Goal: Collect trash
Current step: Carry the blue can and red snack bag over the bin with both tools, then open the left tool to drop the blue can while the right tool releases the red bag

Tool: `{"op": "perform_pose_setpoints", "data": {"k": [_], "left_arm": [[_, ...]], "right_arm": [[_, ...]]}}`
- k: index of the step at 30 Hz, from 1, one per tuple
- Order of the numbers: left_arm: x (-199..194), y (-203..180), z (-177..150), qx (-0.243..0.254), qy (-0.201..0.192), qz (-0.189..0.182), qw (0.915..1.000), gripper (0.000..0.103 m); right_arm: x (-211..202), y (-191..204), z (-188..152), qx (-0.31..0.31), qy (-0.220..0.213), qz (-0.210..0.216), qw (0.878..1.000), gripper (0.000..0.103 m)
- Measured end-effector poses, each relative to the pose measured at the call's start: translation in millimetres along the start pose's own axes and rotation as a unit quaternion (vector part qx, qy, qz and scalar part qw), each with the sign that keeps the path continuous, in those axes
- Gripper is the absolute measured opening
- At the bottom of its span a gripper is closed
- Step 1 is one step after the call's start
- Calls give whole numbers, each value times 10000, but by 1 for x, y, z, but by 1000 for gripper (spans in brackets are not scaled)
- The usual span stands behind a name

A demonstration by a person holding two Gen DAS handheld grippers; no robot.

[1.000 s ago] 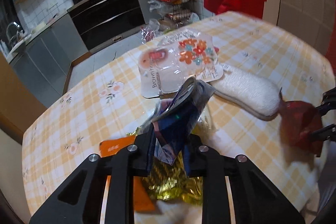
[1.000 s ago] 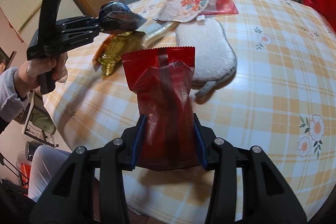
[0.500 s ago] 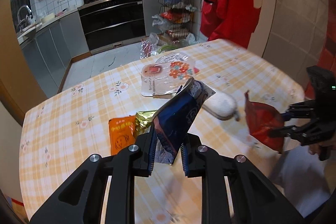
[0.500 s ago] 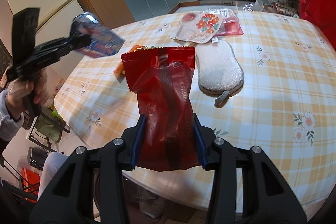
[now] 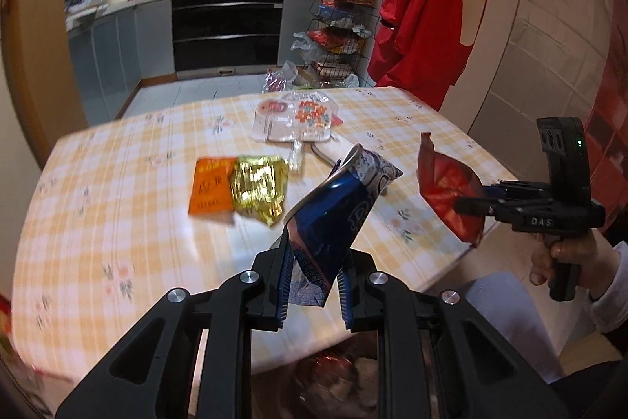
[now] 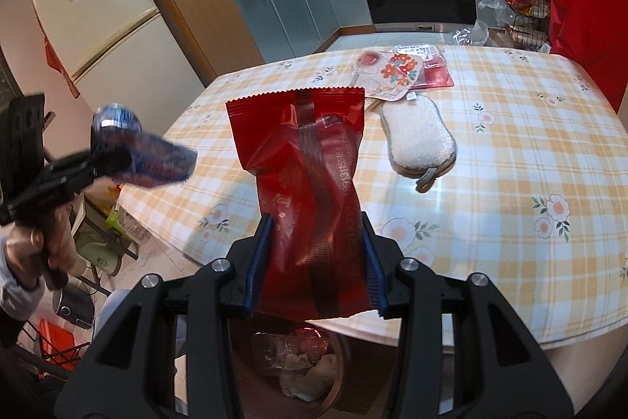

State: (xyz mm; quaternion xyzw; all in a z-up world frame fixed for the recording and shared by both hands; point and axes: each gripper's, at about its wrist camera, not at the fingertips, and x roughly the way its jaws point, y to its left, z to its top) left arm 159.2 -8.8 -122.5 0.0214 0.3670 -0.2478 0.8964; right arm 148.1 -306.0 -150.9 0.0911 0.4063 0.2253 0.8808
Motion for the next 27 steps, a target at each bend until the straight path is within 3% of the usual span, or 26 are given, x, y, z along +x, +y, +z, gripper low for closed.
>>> {"op": "perform_pose_setpoints", "data": {"k": [8,14,27], "left_arm": [[-21,-24,-60,-42,252,-64,9997,20],[-17,-37,-94,-142,494,-239,9984,20],[-2,-48,-107,-245,651,-398,9968,20]], "right_arm": [[-19,22,-21,-102,-92,44,9999,44],[-25,25,-39,-60,-38,10,10000,44],[-32,24,-54,-31,-25,-3,10000,44]]}}
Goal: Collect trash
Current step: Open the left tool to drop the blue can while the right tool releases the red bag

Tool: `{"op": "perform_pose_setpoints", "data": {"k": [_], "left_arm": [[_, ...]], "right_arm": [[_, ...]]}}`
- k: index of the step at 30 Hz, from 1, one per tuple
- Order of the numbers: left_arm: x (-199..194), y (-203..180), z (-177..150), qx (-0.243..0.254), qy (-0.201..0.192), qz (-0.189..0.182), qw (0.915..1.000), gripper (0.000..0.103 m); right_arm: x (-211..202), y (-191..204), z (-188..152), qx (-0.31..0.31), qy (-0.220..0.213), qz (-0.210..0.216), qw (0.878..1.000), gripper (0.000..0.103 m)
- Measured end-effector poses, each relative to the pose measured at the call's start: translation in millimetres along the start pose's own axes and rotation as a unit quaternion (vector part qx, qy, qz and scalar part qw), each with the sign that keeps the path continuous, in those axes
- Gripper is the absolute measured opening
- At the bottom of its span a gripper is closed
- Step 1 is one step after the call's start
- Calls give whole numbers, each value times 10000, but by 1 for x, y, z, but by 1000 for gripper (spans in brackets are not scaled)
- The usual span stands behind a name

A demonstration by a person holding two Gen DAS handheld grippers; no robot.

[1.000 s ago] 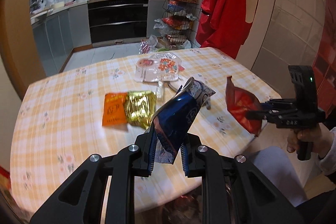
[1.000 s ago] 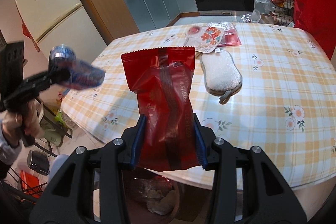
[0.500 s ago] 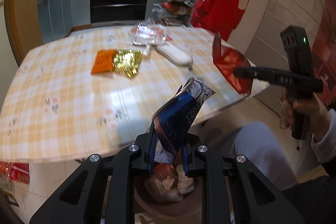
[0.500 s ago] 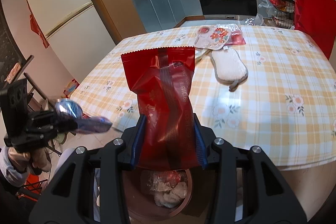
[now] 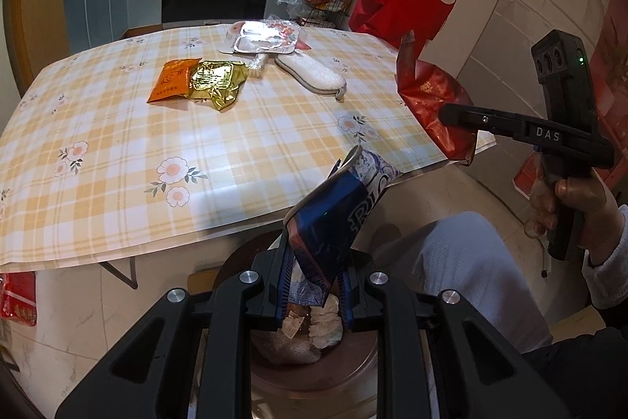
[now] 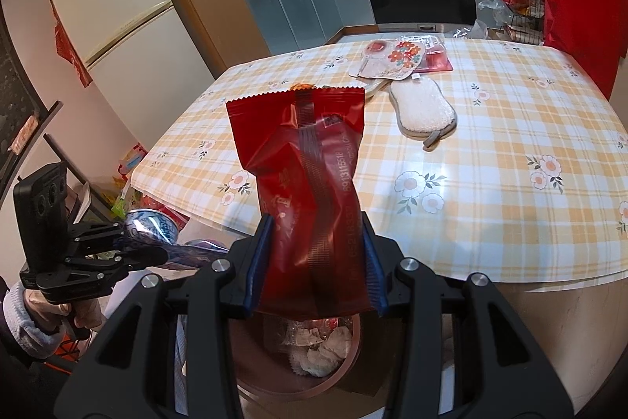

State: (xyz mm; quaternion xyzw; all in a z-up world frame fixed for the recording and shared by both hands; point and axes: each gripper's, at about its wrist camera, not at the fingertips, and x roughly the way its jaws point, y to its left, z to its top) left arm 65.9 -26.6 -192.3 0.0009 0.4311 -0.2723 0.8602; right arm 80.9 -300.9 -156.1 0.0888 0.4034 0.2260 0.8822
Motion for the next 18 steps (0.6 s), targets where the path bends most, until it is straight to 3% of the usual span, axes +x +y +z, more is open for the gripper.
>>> {"op": "perform_pose_setpoints", "data": {"k": [9,13,18], "left_arm": [[8,2,1,-41,-33,158,9999,21],[7,9,4,-179,-89,109,9997,31],[1,12,6,-217,-157,76,9996,31]], "right_arm": [[1,6,0,-46,35,21,10000,44],[3,8,-1,-69,77,29,9999,44],[6,8,-3,-67,115,31,9999,44]]}}
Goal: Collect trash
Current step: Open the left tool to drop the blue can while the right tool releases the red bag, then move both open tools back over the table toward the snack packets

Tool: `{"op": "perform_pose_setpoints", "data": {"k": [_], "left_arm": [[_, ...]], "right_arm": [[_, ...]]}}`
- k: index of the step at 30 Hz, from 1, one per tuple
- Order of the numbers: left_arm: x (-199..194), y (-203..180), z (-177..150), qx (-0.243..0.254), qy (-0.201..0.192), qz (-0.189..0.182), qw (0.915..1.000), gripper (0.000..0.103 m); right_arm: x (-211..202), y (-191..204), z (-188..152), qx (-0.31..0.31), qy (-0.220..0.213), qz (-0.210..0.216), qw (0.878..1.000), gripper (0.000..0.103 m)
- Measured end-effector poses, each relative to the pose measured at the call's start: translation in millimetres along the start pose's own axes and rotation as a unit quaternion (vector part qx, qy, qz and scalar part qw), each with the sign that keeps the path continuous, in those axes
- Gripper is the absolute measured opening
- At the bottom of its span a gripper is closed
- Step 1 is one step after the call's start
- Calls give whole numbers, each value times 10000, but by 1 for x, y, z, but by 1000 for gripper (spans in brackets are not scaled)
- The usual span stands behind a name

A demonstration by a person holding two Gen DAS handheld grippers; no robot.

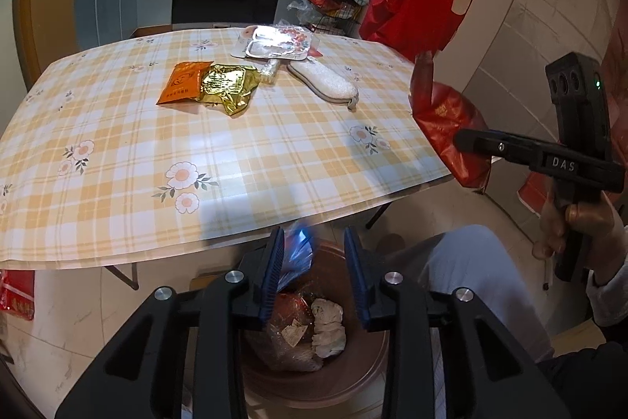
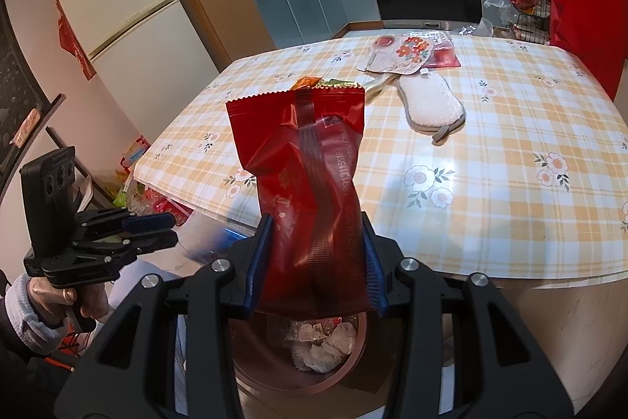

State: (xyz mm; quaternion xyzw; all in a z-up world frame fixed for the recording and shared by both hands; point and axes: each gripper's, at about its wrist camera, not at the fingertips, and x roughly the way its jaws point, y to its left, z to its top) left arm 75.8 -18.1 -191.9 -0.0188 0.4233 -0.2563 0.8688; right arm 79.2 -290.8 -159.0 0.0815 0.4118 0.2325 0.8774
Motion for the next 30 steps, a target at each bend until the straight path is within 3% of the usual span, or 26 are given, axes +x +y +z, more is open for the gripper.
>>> {"op": "perform_pose_setpoints", "data": {"k": [3,6,8,13,16,27,30], "left_arm": [[-6,5,3,-100,-87,40,9999,32],[-18,10,6,-204,-261,135,9994,38],[-27,12,8,-232,-400,250,9986,46],[-52,16,12,-307,-865,694,9934,82],[-62,20,13,-414,-1041,829,9902,93],[-71,40,3,-806,-1098,1237,9829,97],[-70,41,1,-821,-1071,1252,9829,97]], "right_arm": [[1,1,-1,-11,22,15,10000,44],[3,3,-3,-43,58,31,10000,44],[5,6,-5,-80,99,39,9999,44],[17,15,-15,-185,318,136,9992,44],[25,22,-21,-239,454,196,9985,44],[48,41,-38,-402,884,371,9946,48],[48,44,-38,-429,886,398,9943,61]]}}
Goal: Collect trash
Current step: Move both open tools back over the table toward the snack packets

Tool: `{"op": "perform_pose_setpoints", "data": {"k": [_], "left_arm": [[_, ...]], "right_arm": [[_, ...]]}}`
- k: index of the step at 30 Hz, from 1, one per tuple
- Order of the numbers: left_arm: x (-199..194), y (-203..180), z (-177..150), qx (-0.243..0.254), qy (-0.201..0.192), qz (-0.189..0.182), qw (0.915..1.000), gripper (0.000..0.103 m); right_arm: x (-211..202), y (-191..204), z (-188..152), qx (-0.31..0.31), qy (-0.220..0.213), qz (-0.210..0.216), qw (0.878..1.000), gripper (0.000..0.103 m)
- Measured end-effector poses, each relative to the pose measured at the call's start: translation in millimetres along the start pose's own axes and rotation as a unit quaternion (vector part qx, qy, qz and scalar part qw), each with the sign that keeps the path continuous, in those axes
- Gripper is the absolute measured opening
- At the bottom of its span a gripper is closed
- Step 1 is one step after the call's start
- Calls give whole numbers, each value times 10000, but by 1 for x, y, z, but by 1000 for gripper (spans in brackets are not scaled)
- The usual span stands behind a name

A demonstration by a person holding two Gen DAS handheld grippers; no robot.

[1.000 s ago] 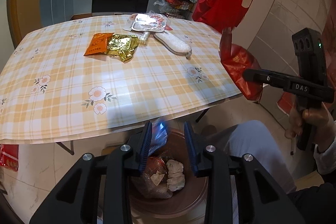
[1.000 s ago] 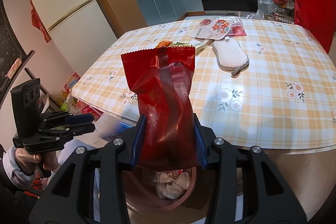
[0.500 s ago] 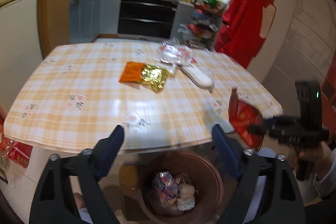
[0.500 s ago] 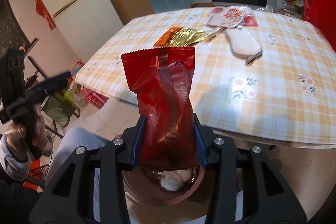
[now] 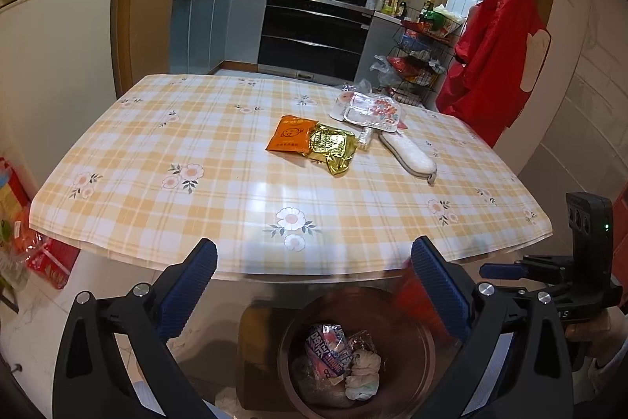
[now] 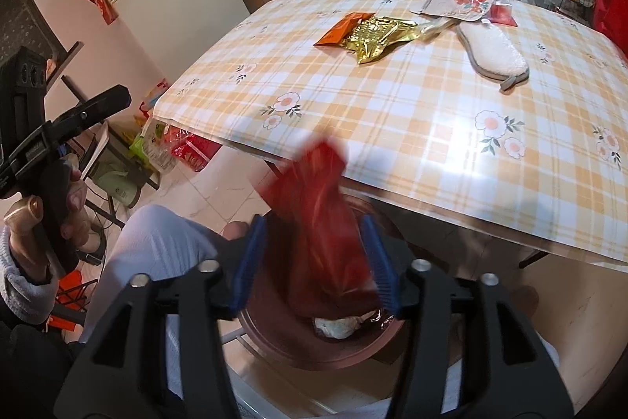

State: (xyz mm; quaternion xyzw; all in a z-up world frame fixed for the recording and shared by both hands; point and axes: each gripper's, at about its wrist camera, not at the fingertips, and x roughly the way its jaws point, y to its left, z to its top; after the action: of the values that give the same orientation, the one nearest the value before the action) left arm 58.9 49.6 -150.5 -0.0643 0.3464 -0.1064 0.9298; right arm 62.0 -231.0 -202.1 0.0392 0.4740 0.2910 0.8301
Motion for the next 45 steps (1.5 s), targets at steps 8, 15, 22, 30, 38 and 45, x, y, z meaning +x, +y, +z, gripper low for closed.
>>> {"op": "perform_pose_setpoints", "data": {"k": [8,15,22,30,38,45], "left_arm": [[3,1,-3,8,33,17,10000,97],[9,3,-5,8,108,27,9999,97],[16,5,-4,-39,164,40,9998,97],[33,5,0,5,288,53,9996,97],[60,3,13,195,389,116,9990,97],[107,6,48,447,518,92,9976,97]], "right_arm": [[-9,-8,5,88,-245,-480,9985,97],[-13,-24,7,181,-343,-979,9944,97],[-17,-43,11,444,-481,-1350,9887,97],[-20,-67,15,735,-758,-1454,9837,97],[-14,-85,27,776,-824,-1454,9829,97],[3,-107,55,866,-803,-1401,9831,97]]}}
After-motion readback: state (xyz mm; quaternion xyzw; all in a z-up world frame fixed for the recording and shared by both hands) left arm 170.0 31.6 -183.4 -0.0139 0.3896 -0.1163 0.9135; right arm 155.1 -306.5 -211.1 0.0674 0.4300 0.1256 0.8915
